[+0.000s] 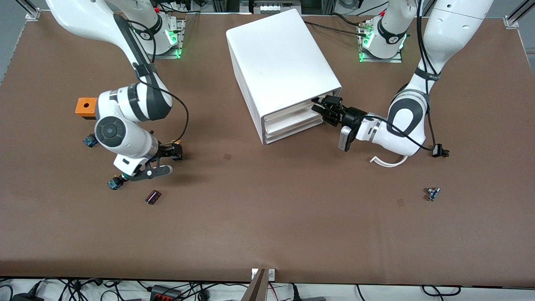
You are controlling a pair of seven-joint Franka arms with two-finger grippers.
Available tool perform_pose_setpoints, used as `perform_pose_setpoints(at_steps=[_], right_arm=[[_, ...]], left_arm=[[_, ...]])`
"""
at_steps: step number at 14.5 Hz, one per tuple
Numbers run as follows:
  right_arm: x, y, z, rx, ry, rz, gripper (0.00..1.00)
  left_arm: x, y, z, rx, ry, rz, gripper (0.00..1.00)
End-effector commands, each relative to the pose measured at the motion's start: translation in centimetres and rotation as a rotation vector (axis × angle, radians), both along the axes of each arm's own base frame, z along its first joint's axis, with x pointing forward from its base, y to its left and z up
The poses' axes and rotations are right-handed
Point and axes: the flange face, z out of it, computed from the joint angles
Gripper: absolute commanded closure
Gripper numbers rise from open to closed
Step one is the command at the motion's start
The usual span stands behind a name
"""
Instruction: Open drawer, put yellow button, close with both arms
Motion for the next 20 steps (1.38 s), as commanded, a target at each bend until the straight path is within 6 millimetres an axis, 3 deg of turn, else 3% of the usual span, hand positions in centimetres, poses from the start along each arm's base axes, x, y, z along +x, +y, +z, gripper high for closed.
perform_pose_setpoints(at_steps=[1, 3, 6, 10, 15, 16, 18, 19, 20], right_arm=[[-0.9, 0.9, -3.0, 0.002, 0.012, -0.002, 0.0], [-1.2, 0.8, -4.6, -0.007, 0.041, -0.004, 0.0], [-2.1, 0.6, -5.9, -0.023, 0.093, -0.004, 0.0], [-2.7, 0.3, -6.6, -0.032, 0.125, -0.007, 0.0], [-3.2, 0.2, -8.0, -0.039, 0.15, -0.007, 0.0], [-3.2, 0.2, -8.0, -0.039, 0.15, -0.007, 0.04], [-3.1, 0.0, -8.0, -0.04, 0.153, -0.01, 0.23], [-3.2, -0.1, -8.1, -0.041, 0.159, -0.008, 0.34], [-3.4, -0.2, -8.1, -0.049, 0.183, -0.011, 0.56]], left_arm=[[-0.7, -0.7, -0.9, -0.02, -0.002, -0.001, 0.87], [-0.5, -0.8, -0.9, -0.019, -0.006, -0.003, 0.98], [1.5, 0.4, -0.1, -0.001, -0.036, 0.011, 0.99], [8.4, 3.4, -0.6, 0.079, -0.112, 0.016, 0.99], [14.6, 7.7, -2.5, 0.14, -0.159, 0.082, 0.95], [15.3, 8.4, -2.2, 0.15, -0.175, 0.094, 0.95], [15.6, 8.9, -2.2, 0.156, -0.182, 0.101, 0.95], [15.8, 9.0, -2.1, 0.157, -0.186, 0.105, 0.95], [16.4, 9.5, -1.7, 0.173, -0.21, 0.124, 0.95]])
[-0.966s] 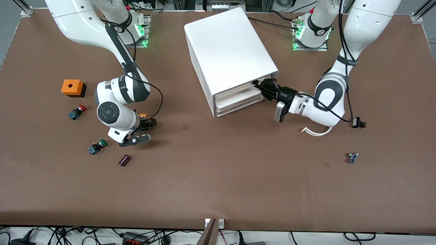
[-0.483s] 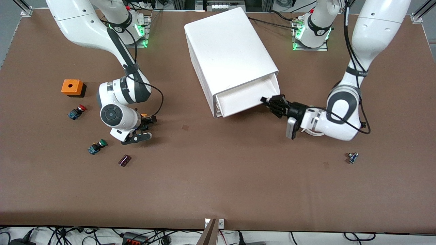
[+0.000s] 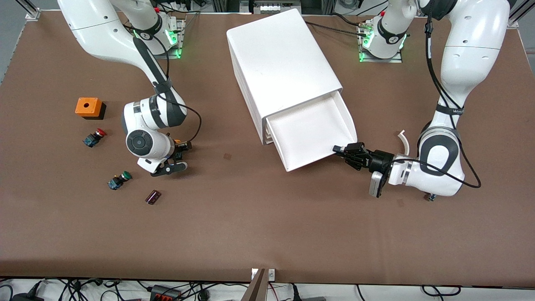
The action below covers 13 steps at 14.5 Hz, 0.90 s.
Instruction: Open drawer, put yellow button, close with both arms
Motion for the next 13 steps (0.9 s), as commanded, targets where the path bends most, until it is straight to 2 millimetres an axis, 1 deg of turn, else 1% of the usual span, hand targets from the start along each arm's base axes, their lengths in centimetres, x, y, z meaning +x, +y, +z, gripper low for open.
perform_pose_setpoints(at_steps=[1, 3, 4, 5, 6, 7, 8, 9, 10, 12, 13], right_arm=[[-0.4, -0.1, 0.4, -0.007, 0.035, -0.021, 0.7], [-0.3, -0.1, 1.1, -0.006, 0.048, -0.028, 0.91], [0.0, 0.1, 1.8, 0.015, 0.042, -0.056, 0.94], [0.5, 0.3, 3.4, 0.034, 0.018, -0.106, 0.95], [1.4, 0.5, 5.2, 0.042, -0.013, -0.147, 0.95], [2.1, 0.8, 6.9, 0.04, -0.033, -0.184, 0.95], [2.9, 1.3, 8.7, 0.037, -0.041, -0.213, 0.98], [4.0, 1.9, 11.0, 0.03, -0.042, -0.245, 0.98], [4.8, 2.4, 13.4, 0.026, -0.038, -0.279, 0.99], [6.2, 3.8, 18.7, 0.04, -0.036, -0.37, 1.0], [6.5, 4.5, 21.2, 0.07, -0.024, -0.427, 1.0]], left_arm=[[2.2, 2.2, -2.0, 0.122, -0.049, 0.052, 0.95], [2.4, 2.4, -2.0, 0.132, -0.058, 0.068, 0.95], [2.5, 2.3, -1.8, 0.132, -0.06, 0.067, 0.93], [2.4, 2.3, -1.9, 0.131, -0.059, 0.065, 0.92], [2.4, 2.3, -1.7, 0.131, -0.062, 0.063, 0.79], [2.5, 2.3, -1.6, 0.118, -0.067, 0.068, 0.29], [2.6, 3.1, -1.4, 0.113, -0.06, 0.081, 0.0], [2.7, 3.6, -1.2, 0.115, -0.059, 0.088, 0.0], [2.6, 3.6, -0.8, 0.11, -0.057, 0.075, 0.0], [2.2, 3.6, 0.7, 0.099, -0.032, 0.051, 0.0], [2.2, 4.6, 1.0, 0.099, -0.005, 0.061, 0.0]])
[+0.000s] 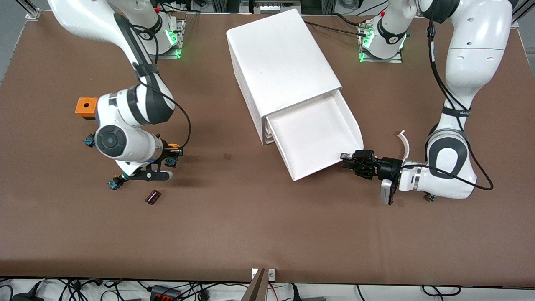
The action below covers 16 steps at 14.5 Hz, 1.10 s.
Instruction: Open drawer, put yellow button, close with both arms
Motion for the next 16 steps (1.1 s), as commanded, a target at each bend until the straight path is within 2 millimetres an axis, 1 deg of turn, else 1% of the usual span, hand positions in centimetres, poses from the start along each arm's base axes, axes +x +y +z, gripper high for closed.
perform_pose_setpoints(at_steps=[1, 2, 4, 5, 6, 7, 8, 10, 11, 12, 13, 14, 15, 16], right_arm=[[1.2, 2.3, 6.2, 0.079, 0.019, -0.15, 1.0], [1.3, 3.0, 8.0, 0.125, 0.031, -0.221, 1.0], [1.3, 4.4, 10.6, 0.149, 0.044, -0.346, 1.0], [0.9, 6.2, 11.8, 0.145, 0.043, -0.411, 1.0], [0.1, 8.3, 12.4, 0.131, 0.048, -0.464, 1.0], [-0.6, 10.1, 13.0, 0.121, 0.053, -0.518, 1.0], [-1.2, 12.2, 14.2, 0.118, 0.05, -0.604, 1.0], [-2.4, 16.2, 15.3, 0.119, 0.053, -0.72, 1.0], [-3.1, 18.0, 15.6, 0.118, 0.054, -0.774, 1.0], [-3.3, 18.9, 15.9, 0.128, 0.056, -0.844, 1.0], [-3.8, 20.3, 16.2, 0.149, 0.068, -0.919, 1.0], [-4.1, 21.5, 16.6, 0.174, 0.076, -0.989, 1.0], [-4.5, 23.0, 16.4, 0.187, 0.08, -1.05, 1.0], [-5.2, 24.9, 16.1, 0.2, 0.081, -1.096, 1.0]], left_arm=[[0.4, 2.3, 1.4, 0.021, 0.047, 0.004, 0.0], [0.2, 2.4, 2.0, 0.033, 0.069, -0.004, 0.0], [-0.1, 2.8, 5.1, 0.165, 0.114, -0.009, 0.0], [-0.3, 2.7, 6.9, 0.253, 0.158, 0.003, 0.0], [-0.2, 2.6, 9.0, 0.348, 0.155, 0.002, 0.0], [0.3, 3.2, 10.4, 0.435, 0.115, -0.016, 0.0], [0.9, 3.9, 12.0, 0.546, 0.055, -0.042, 0.0], [1.7, 4.0, 15.9, 0.746, -0.07, -0.098, 0.0], [1.8, 4.2, 16.8, 0.807, -0.1, -0.114, 0.0], [2.1, 4.8, 17.6, 0.856, -0.124, -0.118, 0.0], [2.4, 5.4, 18.8, 0.907, -0.155, -0.119, 0.0], [2.9, 5.7, 20.7, 0.961, -0.202, -0.117, 0.0], [3.3, 5.7, 22.5, 1.006, -0.247, -0.106, 0.0], [3.5, 5.2, 23.7, 1.036, -0.281, -0.097, 0.0]])
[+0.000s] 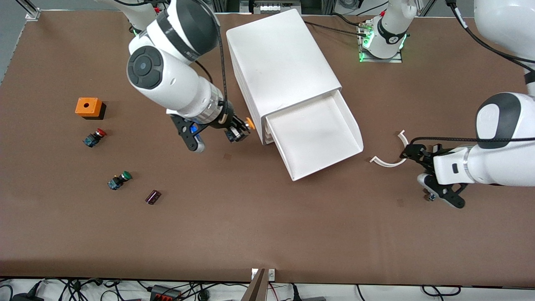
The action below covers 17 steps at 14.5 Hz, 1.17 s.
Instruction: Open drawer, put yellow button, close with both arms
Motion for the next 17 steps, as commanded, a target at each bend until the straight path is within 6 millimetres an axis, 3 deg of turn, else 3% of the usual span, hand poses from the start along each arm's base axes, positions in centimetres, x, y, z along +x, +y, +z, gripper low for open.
perform_pose_setpoints(at_steps=[1, 6, 10, 13, 17], right_arm=[[-1.0, 4.3, -0.5, 0.041, 0.016, -0.138, 1.0], [-5.1, 11.0, -3.7, -0.008, 0.01, -0.079, 1.0], [-5.8, 13.4, -3.3, 0.007, 0.003, -0.125, 1.0], [-6.3, 15.1, -5.3, 0.013, -0.005, -0.125, 1.0], [-5.8, 16.4, -7.3, 0.062, -0.041, -0.176, 1.0]], left_arm=[[1.0, -0.5, 4.1, 0.083, -0.093, 0.035, 0.0], [0.9, 0.8, 5.0, 0.132, -0.072, 0.344, 0.0], [0.4, 0.1, 6.2, 0.149, -0.073, 0.472, 0.0], [-0.3, 0.5, 8.0, 0.155, -0.078, 0.529, 0.0], [-0.8, 0.3, 7.9, 0.163, -0.049, 0.521, 0.0]])
